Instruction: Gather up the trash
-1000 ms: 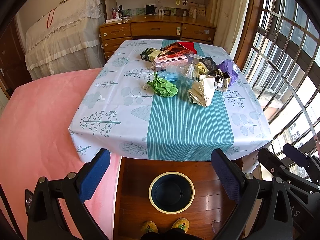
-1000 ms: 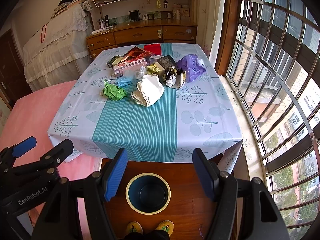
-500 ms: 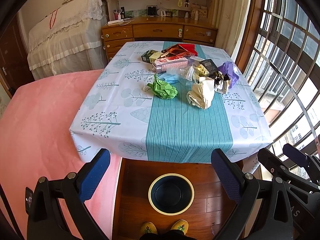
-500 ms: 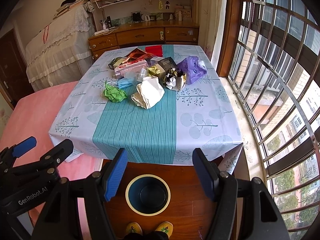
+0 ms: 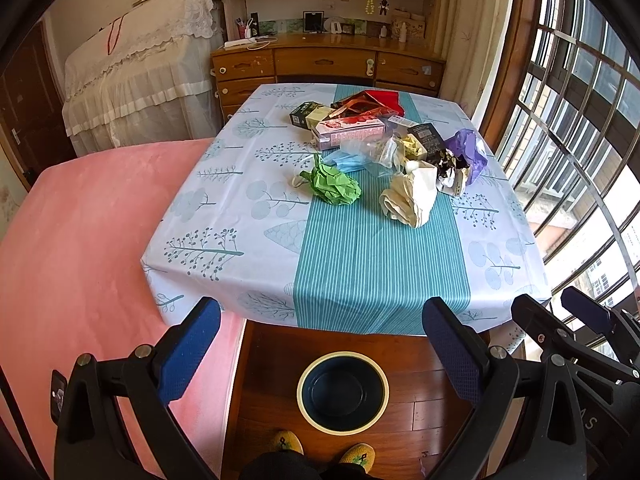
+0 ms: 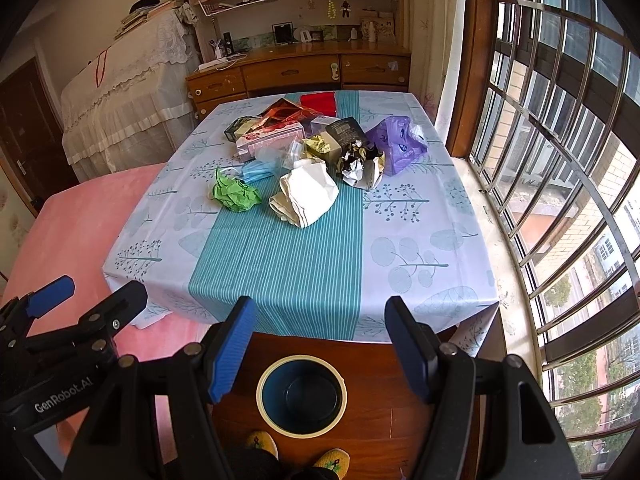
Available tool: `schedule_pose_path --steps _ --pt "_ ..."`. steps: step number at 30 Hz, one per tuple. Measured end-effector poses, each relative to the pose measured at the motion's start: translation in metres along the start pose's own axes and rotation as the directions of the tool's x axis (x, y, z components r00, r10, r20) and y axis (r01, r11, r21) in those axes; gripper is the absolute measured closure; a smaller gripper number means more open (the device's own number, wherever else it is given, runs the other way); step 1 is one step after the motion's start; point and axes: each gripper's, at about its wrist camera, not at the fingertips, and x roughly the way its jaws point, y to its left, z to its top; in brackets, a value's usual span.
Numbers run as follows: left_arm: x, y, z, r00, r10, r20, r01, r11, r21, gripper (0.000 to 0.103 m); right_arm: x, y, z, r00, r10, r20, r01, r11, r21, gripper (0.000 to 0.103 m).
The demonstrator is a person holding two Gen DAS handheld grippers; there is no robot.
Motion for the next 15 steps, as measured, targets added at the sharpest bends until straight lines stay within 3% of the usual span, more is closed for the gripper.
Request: schedule_pose_path --steps 6,11,15 --pt "0.019 0.006 0.021 1.0 -0.019 0.001 0.019 1.0 0.014 0.004 0.017 0.005 0.023 1.0 -0.021 0.016 0.021 1.0 0.001 0.036" --pt "0.047 0.018 0.061 0.999 -0.037 0.016 0.036 0.999 0.036 0.004 0.04 0.008 0.052 0.998 -0.065 0.021 0.064 0.997 0.054 0.036" --pt "0.079 0.031 0.101 0.997 -0.072 -0.02 0.073 0.995 0.07 0.004 0.064 0.01 0.076 0.995 -0.103 0.009 0.102 0.988 0.112 0.036"
